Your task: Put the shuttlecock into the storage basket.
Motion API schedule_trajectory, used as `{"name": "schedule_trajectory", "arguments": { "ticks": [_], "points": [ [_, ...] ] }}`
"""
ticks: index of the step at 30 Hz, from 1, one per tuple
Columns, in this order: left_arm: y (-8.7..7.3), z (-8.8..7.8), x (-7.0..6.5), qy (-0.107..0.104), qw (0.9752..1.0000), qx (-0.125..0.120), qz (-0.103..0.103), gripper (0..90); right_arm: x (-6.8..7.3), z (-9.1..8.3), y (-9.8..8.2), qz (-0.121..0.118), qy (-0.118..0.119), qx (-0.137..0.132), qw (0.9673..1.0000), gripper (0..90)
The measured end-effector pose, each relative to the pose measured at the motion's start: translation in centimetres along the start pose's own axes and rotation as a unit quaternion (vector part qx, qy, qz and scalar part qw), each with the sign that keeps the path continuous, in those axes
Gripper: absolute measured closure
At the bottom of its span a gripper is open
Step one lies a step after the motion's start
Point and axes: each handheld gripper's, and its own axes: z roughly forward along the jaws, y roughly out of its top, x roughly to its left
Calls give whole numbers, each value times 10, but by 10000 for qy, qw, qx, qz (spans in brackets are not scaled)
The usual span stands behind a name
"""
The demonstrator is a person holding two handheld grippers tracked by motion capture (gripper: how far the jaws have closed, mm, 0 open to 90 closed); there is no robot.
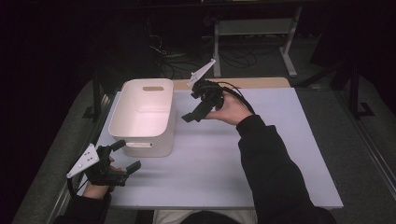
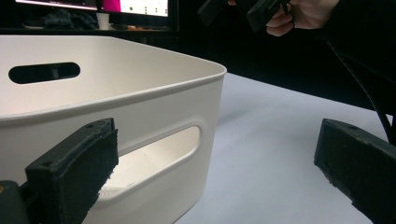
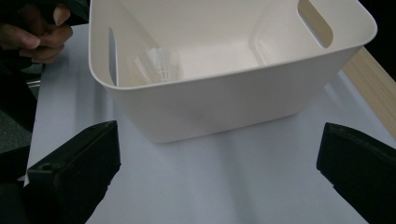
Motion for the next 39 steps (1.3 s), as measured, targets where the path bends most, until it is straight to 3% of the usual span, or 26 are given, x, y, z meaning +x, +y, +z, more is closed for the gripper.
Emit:
{"name": "schedule_trajectory", "arguments": {
  "ticks": [15, 39],
  "points": [
    [0, -1, 0, 13, 10000, -19, -5, 0, -5, -13, -31, 264, -108, -106, 9995, 0],
    [0, 0, 0, 29, 10000, -17, -11, 0, 0, -30, -72, 428, -266, -350, 9981, 0]
  ]
}}
